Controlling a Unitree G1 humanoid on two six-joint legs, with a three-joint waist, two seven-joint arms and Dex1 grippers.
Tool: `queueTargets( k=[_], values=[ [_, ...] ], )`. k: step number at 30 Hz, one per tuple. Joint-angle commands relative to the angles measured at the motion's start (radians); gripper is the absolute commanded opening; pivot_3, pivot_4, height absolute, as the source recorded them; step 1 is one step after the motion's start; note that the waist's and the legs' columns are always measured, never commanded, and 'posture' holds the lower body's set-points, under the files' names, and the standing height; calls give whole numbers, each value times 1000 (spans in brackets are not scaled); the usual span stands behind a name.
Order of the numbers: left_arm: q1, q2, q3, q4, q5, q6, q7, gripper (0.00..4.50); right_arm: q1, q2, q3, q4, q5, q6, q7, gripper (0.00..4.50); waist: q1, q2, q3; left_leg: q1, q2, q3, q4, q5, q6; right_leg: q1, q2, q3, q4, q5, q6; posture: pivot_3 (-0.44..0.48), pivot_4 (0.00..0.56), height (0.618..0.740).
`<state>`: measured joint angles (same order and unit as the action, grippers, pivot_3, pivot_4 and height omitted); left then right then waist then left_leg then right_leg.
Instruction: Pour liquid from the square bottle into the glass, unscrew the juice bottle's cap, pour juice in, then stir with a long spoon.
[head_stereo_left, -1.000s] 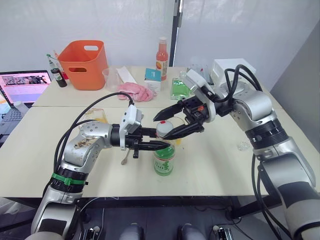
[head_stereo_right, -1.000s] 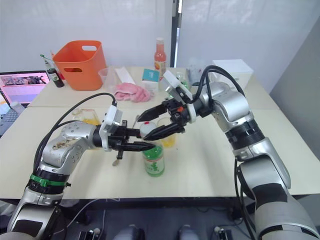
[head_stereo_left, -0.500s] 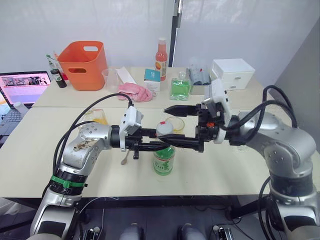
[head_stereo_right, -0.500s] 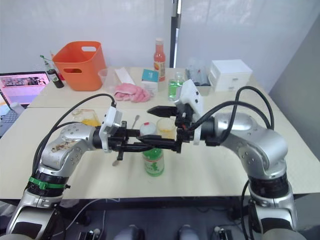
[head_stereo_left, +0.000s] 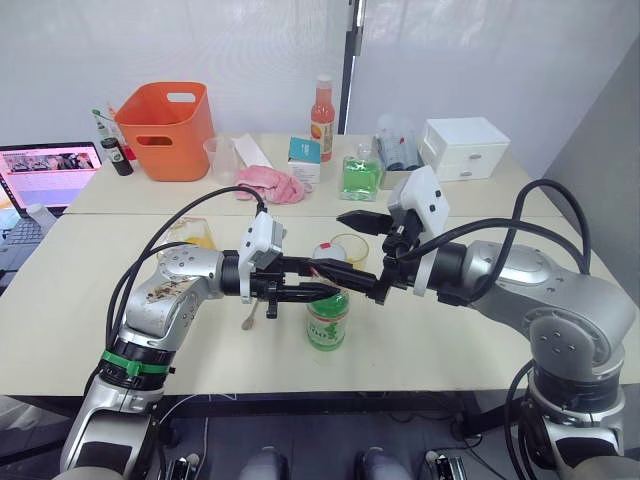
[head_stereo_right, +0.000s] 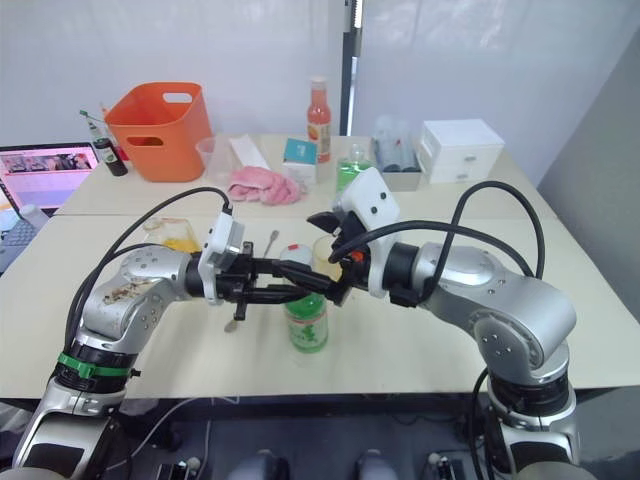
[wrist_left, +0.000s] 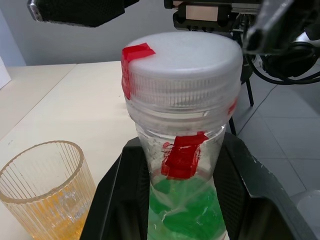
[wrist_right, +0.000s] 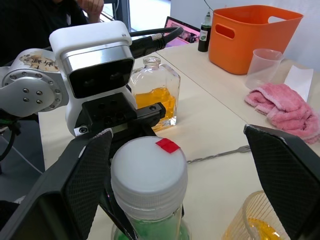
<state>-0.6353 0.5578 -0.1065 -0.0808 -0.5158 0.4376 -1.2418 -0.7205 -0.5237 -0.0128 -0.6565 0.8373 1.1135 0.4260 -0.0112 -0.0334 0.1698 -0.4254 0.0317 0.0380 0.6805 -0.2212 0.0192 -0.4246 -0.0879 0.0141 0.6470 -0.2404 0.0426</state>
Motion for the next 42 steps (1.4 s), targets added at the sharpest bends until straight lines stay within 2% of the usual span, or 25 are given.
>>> queueTargets(
  k=[1, 14, 18, 23, 31, 34, 37, 42],
  values=[
    [-28, 1, 9, -2, 7, -18, 4, 1346, -10, -4, -13, -32, 21, 0, -14, 4459, 0, 0, 0, 0, 0, 0, 0, 0, 0, 0, 0, 0, 0, 0, 0, 0, 150, 715],
    [-27, -2, 9, -13, 2, -9, 11, 1346, 14, -3, -1, -10, 14, 5, -53, 4459, 0, 0, 0, 0, 0, 0, 0, 0, 0, 0, 0, 0, 0, 0, 0, 0, 150, 715],
    [-29, -3, 8, -11, 1, -7, 12, 1346, 20, 0, 9, -7, 12, 3, -58, 3417, 0, 0, 0, 0, 0, 0, 0, 0, 0, 0, 0, 0, 0, 0, 0, 0, 150, 715],
    [-32, -1, 8, -10, -1, -6, 12, 1346, 21, 4, 9, 7, 4, -4, -65, 1720, 0, 0, 0, 0, 0, 0, 0, 0, 0, 0, 0, 0, 0, 0, 0, 0, 150, 715],
    [-25, 6, 11, -12, 1, -8, 13, 1346, 5, 0, 17, 36, 9, -40, -8, 1689, 0, 0, 0, 0, 0, 0, 0, 0, 0, 0, 0, 0, 0, 0, 0, 0, 150, 715],
    [-24, 7, 10, -9, 2, -8, 11, 1346, -17, -15, 30, 118, 19, -115, 152, 1689, -1, 0, 0, 0, 0, 0, 0, 0, 0, 0, 0, 0, 0, 0, 0, 0, 150, 715],
    [-22, 6, 5, -5, 5, -13, 8, 1346, -43, -66, 74, 245, 7, -210, 421, 1689, -1, 0, 0, 0, 0, 0, 0, 0, 0, 1, 1, 0, -1, 0, 0, 0, 150, 715],
    [-27, 5, 1, -1, 8, -21, -1, 1346, -275, -106, 246, 632, -124, -362, 906, 1689, -7, 1, 1, 0, 1, 3, 0, 0, 0, 0, 2, 0, -1, 0, 0, 0, 150, 715]
  ],
)
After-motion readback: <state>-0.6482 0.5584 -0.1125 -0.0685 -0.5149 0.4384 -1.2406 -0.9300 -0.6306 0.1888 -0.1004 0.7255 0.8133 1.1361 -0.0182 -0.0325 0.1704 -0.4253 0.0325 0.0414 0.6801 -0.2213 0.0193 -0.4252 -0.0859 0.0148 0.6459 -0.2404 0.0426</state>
